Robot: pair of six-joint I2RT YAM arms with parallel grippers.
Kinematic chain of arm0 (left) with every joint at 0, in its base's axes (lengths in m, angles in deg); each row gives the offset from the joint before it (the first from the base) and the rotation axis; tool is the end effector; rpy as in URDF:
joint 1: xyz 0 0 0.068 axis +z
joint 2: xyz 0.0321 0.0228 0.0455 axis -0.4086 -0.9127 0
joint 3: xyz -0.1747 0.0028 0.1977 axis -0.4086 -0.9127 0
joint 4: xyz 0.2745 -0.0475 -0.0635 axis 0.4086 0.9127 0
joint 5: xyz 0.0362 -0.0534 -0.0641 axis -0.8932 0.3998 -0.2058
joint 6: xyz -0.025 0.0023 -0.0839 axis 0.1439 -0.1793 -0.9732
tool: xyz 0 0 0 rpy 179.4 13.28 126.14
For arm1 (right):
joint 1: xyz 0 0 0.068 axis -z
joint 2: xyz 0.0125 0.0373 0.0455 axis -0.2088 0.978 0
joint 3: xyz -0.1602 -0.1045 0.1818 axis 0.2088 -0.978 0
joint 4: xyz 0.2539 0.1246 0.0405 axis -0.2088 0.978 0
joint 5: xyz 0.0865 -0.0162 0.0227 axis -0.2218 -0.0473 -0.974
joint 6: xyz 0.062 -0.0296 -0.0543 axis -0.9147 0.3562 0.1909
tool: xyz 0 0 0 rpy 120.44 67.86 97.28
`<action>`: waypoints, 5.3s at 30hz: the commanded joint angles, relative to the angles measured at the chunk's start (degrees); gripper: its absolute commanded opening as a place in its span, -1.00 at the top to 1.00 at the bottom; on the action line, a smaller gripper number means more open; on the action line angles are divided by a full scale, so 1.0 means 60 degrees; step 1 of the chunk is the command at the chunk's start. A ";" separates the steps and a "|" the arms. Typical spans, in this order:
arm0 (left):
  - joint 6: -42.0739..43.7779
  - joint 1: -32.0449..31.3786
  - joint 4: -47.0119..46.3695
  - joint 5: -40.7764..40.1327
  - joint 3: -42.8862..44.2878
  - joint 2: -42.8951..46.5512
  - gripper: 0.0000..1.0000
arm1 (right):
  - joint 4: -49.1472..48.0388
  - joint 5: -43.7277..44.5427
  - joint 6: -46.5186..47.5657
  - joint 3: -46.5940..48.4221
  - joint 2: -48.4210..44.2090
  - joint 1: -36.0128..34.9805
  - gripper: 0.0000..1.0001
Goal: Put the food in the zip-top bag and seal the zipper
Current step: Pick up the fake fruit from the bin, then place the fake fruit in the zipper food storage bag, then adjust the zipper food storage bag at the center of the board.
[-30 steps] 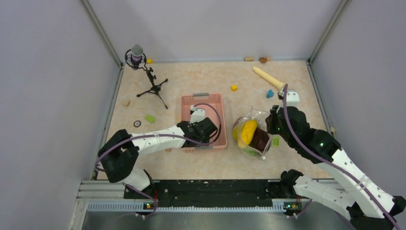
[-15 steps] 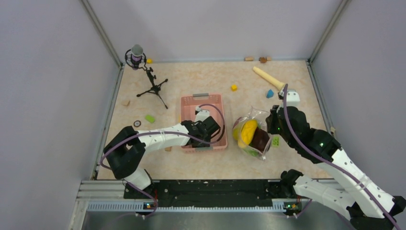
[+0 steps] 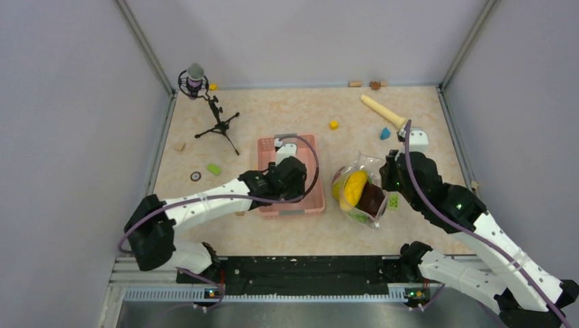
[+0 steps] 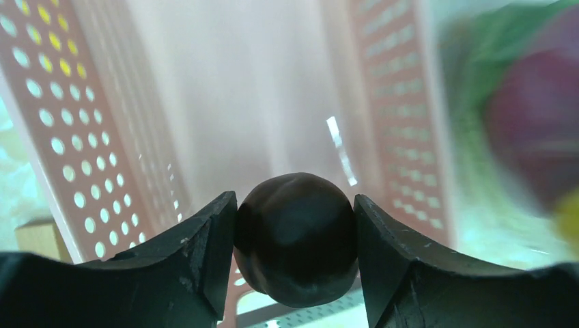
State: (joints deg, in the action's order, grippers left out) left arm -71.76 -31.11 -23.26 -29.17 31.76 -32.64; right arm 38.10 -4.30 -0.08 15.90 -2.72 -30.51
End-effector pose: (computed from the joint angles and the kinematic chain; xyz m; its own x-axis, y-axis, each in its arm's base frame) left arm 0.2202 -0.2636 0.1788 -0.7731 0.0198 -0.6340 0.1424 0.9794 -0.1430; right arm 0.1722 0.1081 0.3360 -0.4893 0.0851 -0.8680 -0.0915 0.9847 0.1482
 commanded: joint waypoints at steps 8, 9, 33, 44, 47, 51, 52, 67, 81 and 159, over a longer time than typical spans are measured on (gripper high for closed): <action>0.2797 -0.0003 -0.5985 0.3187 -0.0940 0.3449 1.00 | -0.0235 0.0013 0.0020 -0.0006 -0.0110 0.0004 0.91; 0.2989 -0.0009 -0.6548 0.3900 -0.1024 0.3594 1.00 | -0.0235 0.0024 0.0019 -0.0008 -0.0117 0.0005 0.91; 0.3902 -0.0162 -0.7683 0.8976 0.2263 0.0217 0.81 | -0.0206 0.0075 0.0037 -0.0004 -0.0114 0.0012 0.90; 0.4216 -0.0301 -0.6969 0.8194 0.2374 0.0160 -0.92 | -0.0212 0.0070 0.0019 -0.0010 -0.0117 0.0016 0.90; 0.4316 -0.0330 -0.6803 0.7975 0.2372 0.0216 -0.94 | -0.0206 0.0060 0.0028 -0.0006 -0.0114 0.0009 0.90; 0.4333 -0.0361 -0.6397 0.7722 0.2391 0.0258 -0.95 | -0.0206 0.0119 0.0022 -0.0006 -0.0111 0.0022 0.90; 0.4355 -0.0351 -0.6268 0.7618 0.2365 0.0322 -0.94 | -0.0206 0.0108 0.0019 -0.0010 -0.0117 0.0010 0.90; 0.4865 -0.0861 -0.3880 0.3699 0.2010 0.1249 -0.94 | -0.0206 0.0106 0.0029 -0.0007 -0.0103 0.0007 0.90; 0.4552 -0.1422 -0.3131 0.4444 0.3015 -0.0134 0.03 | -0.0206 0.0136 0.0061 -0.0002 -0.0060 0.0015 0.90; 1.0637 0.1381 -0.1598 1.4683 0.4077 0.0100 1.00 | -0.4048 -0.9445 0.3238 -0.1204 -0.0587 0.0010 0.95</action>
State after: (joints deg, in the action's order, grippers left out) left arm 0.06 -22.76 -21.14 56.83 58.58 -34.00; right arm 19.26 -61.61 19.81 9.26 -6.35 -30.51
